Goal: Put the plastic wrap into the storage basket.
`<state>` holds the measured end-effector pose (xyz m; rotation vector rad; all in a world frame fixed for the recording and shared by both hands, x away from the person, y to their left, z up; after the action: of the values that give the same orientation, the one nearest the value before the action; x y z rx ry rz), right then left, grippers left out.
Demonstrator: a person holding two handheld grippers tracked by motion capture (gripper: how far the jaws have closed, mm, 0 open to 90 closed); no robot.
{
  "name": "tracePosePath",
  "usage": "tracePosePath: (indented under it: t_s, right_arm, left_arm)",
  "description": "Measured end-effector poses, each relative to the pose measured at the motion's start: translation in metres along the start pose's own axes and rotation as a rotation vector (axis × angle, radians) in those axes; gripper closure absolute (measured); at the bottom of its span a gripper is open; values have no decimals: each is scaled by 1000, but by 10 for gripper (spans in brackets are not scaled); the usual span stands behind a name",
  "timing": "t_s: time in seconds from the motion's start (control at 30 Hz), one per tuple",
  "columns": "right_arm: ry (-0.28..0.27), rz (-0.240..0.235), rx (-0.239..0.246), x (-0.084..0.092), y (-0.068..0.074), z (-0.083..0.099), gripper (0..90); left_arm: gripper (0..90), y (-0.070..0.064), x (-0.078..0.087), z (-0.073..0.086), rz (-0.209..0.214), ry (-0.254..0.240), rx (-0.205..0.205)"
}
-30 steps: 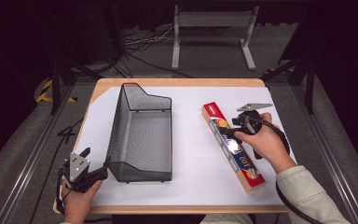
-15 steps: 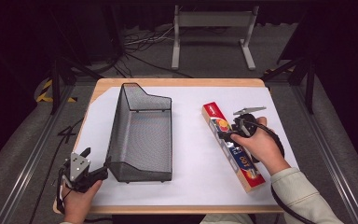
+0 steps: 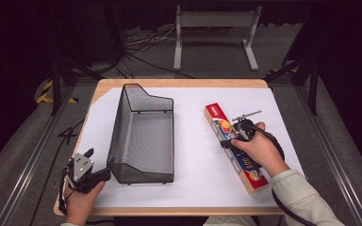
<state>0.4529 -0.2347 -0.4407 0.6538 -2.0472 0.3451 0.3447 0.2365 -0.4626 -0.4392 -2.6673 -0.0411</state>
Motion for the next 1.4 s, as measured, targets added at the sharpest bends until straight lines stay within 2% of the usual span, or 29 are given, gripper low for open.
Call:
tracePosePath:
  t_s: [0.13, 0.43, 0.57, 0.73, 0.83, 1.03, 1.13, 1.27, 1.4]
  right_arm:
    - [16, 13, 2, -2, 1, -1, 248]
    - [91, 36, 19, -8, 5, -1, 264]
    - [106, 57, 48, -11, 5, -2, 286]
    - [138, 55, -4, -10, 4, -3, 328]
    - [149, 57, -3, -11, 4, -3, 331]
    - [161, 66, -15, -11, 4, -4, 346]
    - [183, 73, -43, -11, 5, -4, 365]
    - [216, 100, -52, -8, 5, -7, 400]
    - [218, 90, -75, -7, 5, -7, 406]
  left_arm:
    - [216, 0, 0, 0, 4, 5, 1]
    - [215, 2, -1, 1, 10, 13, 14]
    - [215, 2, -1, 1, 15, 11, 22]
    - [215, 2, -1, 1, 17, 14, 25]
    - [214, 2, -2, 1, 18, 15, 27]
    - [214, 6, -2, 1, 23, 13, 61]
    - [213, 6, -2, 1, 23, 13, 61]
    - [214, 6, -2, 1, 25, 14, 59]
    - [214, 6, 1, 2, 22, 8, 48]
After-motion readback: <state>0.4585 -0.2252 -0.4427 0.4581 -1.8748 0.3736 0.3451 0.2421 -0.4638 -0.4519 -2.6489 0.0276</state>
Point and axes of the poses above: each handheld gripper's, and its own axes: x roughly backward along the jaws, z roughly out of its underside, y roughly to its left, the point moved 4 cm from there along -x, roughly forward along the jaws, and after that the axes turned 10 degrees about x, right-handed, at the moved point
